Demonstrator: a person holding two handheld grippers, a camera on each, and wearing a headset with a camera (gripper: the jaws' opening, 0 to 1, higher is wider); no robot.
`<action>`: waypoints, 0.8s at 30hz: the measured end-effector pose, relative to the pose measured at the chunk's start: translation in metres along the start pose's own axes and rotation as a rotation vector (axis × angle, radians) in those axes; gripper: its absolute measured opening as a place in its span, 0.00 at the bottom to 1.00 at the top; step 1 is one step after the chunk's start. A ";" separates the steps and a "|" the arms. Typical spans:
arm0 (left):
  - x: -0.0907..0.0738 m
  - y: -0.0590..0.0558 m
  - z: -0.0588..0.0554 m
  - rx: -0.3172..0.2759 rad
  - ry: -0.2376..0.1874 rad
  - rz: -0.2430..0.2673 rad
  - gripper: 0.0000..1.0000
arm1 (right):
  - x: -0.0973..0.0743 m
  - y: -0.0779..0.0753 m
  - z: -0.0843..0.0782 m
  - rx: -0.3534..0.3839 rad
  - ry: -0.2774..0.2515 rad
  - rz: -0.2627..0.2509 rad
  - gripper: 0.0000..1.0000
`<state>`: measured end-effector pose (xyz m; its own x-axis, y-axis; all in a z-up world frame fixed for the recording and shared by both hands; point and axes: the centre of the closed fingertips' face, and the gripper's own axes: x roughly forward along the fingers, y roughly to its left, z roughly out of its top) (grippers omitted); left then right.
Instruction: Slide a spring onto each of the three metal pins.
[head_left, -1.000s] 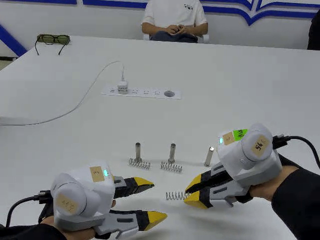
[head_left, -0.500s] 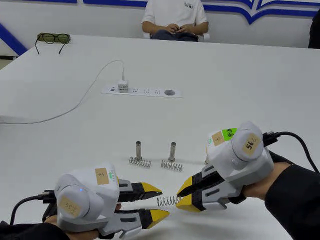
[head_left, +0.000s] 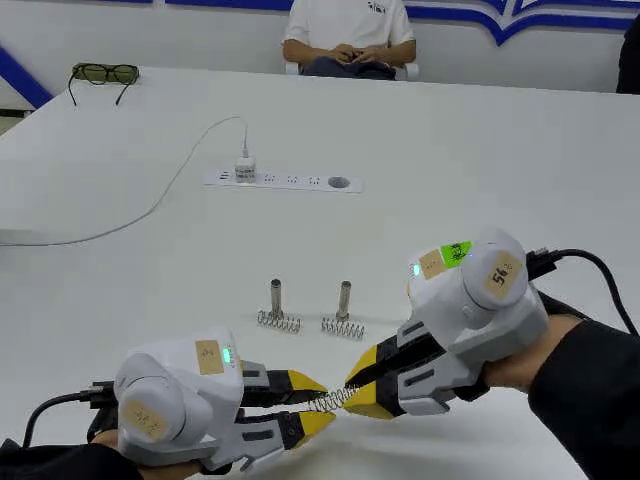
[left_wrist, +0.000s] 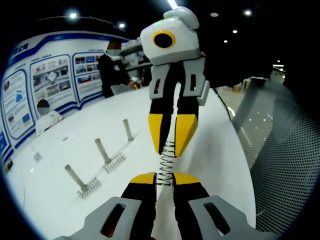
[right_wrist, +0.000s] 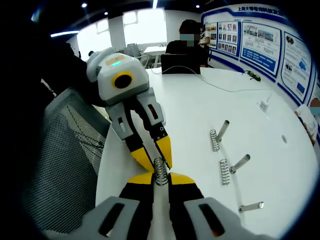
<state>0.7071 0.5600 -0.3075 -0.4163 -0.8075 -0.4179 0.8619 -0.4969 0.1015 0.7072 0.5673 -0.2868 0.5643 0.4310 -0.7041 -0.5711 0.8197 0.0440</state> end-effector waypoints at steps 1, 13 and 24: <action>0.000 0.000 0.000 0.001 -0.001 0.001 0.12 | 0.000 0.000 0.002 -0.008 -0.001 -0.002 0.12; 0.002 0.000 0.004 0.000 -0.014 -0.001 0.11 | 0.002 0.006 0.027 -0.059 -0.025 -0.010 0.12; 0.001 0.000 0.005 -0.018 -0.026 0.000 0.11 | 0.004 0.003 0.025 -0.094 0.001 -0.032 0.15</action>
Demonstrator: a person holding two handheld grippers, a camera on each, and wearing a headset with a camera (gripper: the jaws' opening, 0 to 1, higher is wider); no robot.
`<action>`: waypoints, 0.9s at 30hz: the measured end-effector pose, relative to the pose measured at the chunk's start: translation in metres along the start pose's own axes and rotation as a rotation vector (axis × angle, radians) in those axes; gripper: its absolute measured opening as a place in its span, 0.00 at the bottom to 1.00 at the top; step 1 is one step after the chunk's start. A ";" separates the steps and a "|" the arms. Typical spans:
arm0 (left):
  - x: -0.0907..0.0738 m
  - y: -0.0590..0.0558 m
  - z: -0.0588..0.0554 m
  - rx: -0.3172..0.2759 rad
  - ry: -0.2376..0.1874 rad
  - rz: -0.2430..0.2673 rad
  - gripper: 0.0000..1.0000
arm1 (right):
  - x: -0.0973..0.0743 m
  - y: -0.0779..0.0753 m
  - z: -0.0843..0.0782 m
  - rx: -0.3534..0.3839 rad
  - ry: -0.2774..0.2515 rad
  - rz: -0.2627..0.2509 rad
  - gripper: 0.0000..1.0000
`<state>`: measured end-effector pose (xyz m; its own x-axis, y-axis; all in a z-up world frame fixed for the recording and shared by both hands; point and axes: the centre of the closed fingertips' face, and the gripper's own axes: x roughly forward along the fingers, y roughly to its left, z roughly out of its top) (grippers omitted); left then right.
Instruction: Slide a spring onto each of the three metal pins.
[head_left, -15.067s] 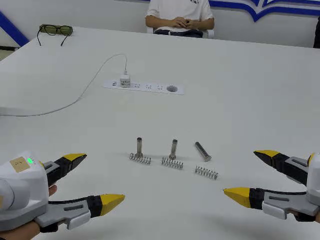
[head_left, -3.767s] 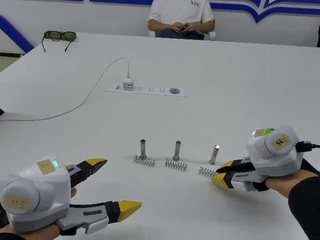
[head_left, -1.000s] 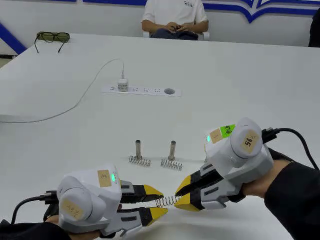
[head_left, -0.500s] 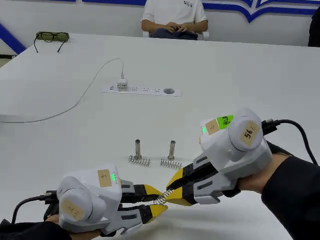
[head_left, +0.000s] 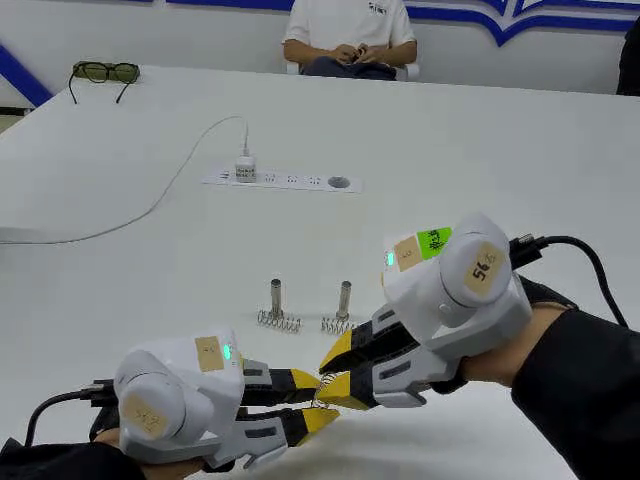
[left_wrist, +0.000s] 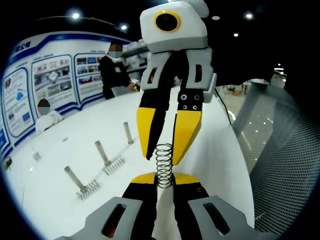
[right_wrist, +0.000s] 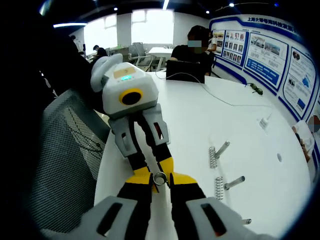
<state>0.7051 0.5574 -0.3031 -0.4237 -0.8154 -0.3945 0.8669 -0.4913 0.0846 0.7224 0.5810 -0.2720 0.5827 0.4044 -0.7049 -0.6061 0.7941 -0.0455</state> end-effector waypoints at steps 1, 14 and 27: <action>0.000 0.000 0.000 0.000 -0.001 0.000 0.11 | 0.000 0.000 -0.001 0.001 0.004 0.000 0.16; -0.001 0.001 0.003 -0.024 -0.021 0.008 0.11 | -0.001 0.000 0.004 0.009 -0.022 -0.007 0.12; -0.009 0.015 0.003 -0.048 -0.023 0.059 0.26 | -0.009 -0.011 0.000 0.035 -0.009 -0.036 0.12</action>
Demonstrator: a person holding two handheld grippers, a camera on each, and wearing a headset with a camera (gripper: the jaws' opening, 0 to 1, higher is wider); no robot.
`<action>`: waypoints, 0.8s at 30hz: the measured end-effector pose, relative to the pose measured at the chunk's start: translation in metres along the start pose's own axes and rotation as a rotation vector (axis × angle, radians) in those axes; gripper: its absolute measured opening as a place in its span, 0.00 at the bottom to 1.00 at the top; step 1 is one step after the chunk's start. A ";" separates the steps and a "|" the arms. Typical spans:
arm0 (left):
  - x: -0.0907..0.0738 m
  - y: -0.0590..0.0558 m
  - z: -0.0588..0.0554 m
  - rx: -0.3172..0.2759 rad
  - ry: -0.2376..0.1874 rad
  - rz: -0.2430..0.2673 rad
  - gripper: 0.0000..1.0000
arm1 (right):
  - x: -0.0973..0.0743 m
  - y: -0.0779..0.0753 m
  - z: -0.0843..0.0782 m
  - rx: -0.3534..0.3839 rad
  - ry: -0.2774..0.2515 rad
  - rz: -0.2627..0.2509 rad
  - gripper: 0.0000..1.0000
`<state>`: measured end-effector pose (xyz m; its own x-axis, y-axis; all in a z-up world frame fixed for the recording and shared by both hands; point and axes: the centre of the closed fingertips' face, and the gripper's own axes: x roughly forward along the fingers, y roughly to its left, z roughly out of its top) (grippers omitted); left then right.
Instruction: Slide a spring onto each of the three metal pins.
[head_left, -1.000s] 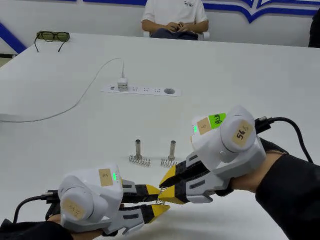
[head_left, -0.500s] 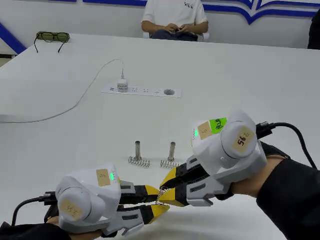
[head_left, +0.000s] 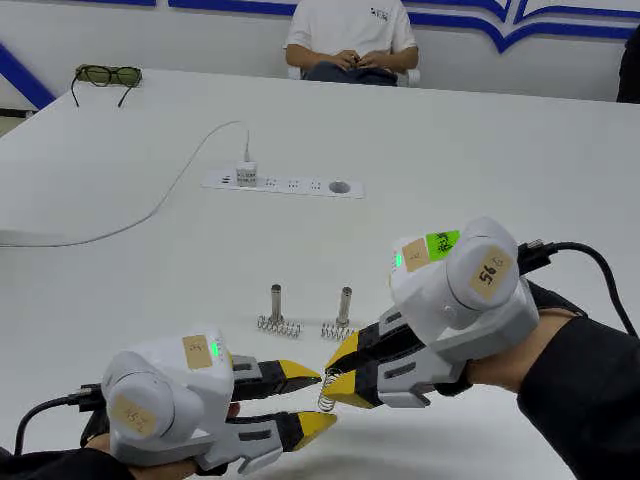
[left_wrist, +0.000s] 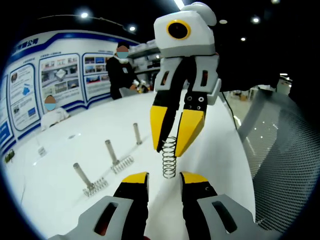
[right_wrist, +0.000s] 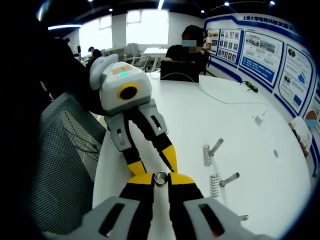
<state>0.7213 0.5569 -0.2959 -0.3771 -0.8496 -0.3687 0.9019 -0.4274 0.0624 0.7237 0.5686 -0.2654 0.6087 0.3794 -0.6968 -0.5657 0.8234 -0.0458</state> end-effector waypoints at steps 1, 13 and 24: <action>-0.001 0.001 0.000 -0.003 -0.001 0.004 0.27 | -0.001 -0.001 0.000 0.002 0.000 -0.004 0.12; -0.017 0.020 -0.002 -0.051 -0.022 0.082 0.40 | -0.023 -0.027 -0.009 0.044 0.007 -0.079 0.12; -0.030 0.032 -0.007 -0.088 -0.031 0.140 0.46 | -0.046 -0.053 -0.015 0.083 0.002 -0.160 0.12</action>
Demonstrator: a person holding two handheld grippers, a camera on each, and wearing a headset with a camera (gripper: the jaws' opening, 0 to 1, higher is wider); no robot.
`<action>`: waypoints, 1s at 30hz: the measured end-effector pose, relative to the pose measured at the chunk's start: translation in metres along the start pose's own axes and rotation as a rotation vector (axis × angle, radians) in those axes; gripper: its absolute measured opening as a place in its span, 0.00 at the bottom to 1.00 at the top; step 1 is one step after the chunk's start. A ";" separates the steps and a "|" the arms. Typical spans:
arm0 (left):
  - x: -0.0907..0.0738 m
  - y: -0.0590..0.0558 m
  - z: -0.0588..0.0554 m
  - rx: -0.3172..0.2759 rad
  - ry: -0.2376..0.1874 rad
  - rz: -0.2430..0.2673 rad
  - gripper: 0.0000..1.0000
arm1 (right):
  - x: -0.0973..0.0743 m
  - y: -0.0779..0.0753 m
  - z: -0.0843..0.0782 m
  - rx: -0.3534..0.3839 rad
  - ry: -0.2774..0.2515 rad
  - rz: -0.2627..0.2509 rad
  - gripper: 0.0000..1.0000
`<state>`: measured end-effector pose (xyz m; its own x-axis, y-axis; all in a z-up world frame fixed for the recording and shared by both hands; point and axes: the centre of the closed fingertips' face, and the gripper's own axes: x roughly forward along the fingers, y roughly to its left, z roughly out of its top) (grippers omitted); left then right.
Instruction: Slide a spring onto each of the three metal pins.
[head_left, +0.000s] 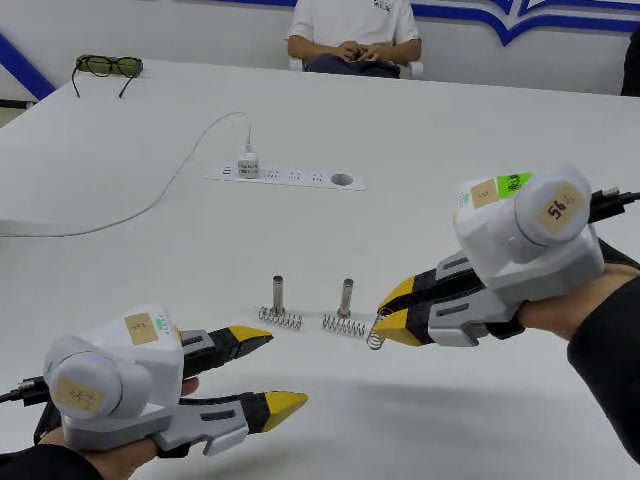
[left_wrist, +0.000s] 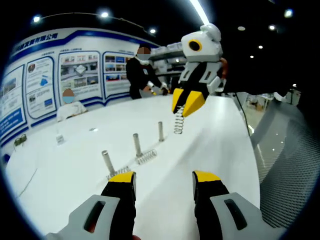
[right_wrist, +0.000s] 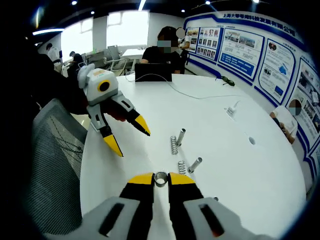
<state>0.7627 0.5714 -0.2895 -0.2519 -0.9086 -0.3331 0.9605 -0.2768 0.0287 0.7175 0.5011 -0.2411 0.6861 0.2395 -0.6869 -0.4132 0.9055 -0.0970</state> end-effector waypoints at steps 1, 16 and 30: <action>-0.001 0.001 0.000 -0.003 0.000 0.005 0.47 | -0.002 -0.003 -0.001 0.005 0.001 -0.008 0.12; -0.006 0.008 -0.005 -0.024 0.000 0.030 0.49 | -0.023 -0.049 -0.014 0.072 0.039 -0.146 0.12; -0.008 0.010 -0.008 -0.031 0.004 0.035 0.50 | -0.025 -0.083 -0.029 0.137 0.070 -0.233 0.12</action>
<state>0.7748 0.5784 -0.2942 -0.2177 -0.9164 -0.3360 0.9720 -0.2349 0.0109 0.7175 0.4099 -0.2370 0.7083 -0.0014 -0.7059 -0.1608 0.9734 -0.1633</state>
